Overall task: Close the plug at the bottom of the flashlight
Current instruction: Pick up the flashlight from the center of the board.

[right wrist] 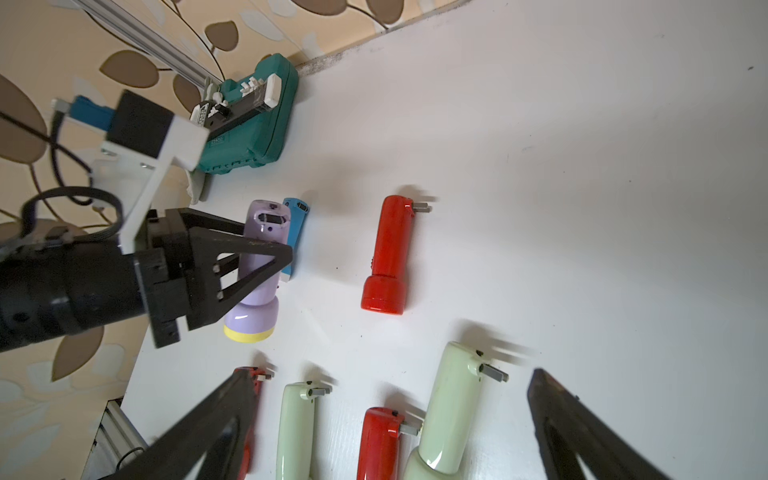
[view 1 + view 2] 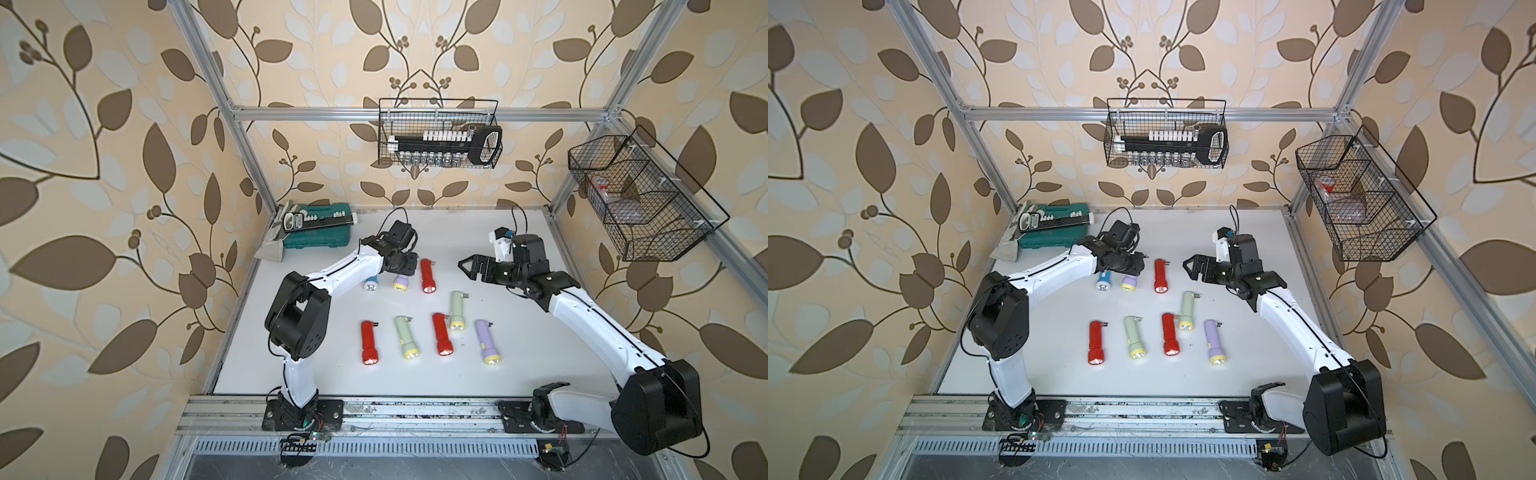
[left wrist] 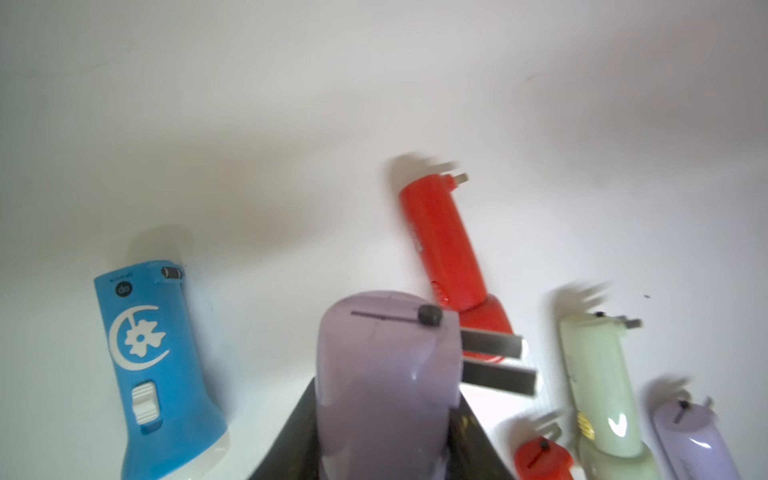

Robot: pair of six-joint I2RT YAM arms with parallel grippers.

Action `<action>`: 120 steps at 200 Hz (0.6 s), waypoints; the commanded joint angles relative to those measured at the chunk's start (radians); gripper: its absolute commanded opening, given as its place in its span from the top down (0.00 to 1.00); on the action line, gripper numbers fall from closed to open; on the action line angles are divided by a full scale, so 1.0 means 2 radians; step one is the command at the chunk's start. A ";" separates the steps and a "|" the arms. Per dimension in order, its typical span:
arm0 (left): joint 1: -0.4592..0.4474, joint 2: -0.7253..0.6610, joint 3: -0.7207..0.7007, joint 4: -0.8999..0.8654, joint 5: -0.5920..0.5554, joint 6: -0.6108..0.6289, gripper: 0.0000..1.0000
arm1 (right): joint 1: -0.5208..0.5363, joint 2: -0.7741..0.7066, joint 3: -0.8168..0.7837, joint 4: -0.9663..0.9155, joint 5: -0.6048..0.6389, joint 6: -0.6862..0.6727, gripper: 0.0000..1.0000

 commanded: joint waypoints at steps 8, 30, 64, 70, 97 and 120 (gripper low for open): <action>-0.002 -0.060 -0.041 0.082 0.050 -0.003 1.00 | 0.006 -0.001 0.023 -0.010 0.018 -0.004 0.02; -0.002 -0.092 -0.088 0.143 0.067 -0.006 1.00 | 0.009 -0.006 0.027 -0.011 0.023 -0.006 0.02; -0.001 -0.154 -0.219 0.314 0.087 -0.024 1.00 | 0.012 -0.008 0.040 -0.022 0.019 -0.011 0.02; -0.002 -0.161 -0.231 0.321 0.079 -0.032 1.00 | 0.014 -0.009 0.041 -0.022 0.018 -0.011 0.02; -0.002 -0.171 -0.244 0.312 0.101 -0.031 1.00 | 0.036 -0.012 0.046 -0.024 0.024 -0.015 0.02; -0.002 -0.173 -0.281 0.377 0.145 -0.030 1.00 | 0.055 -0.012 0.047 -0.013 0.021 -0.019 0.02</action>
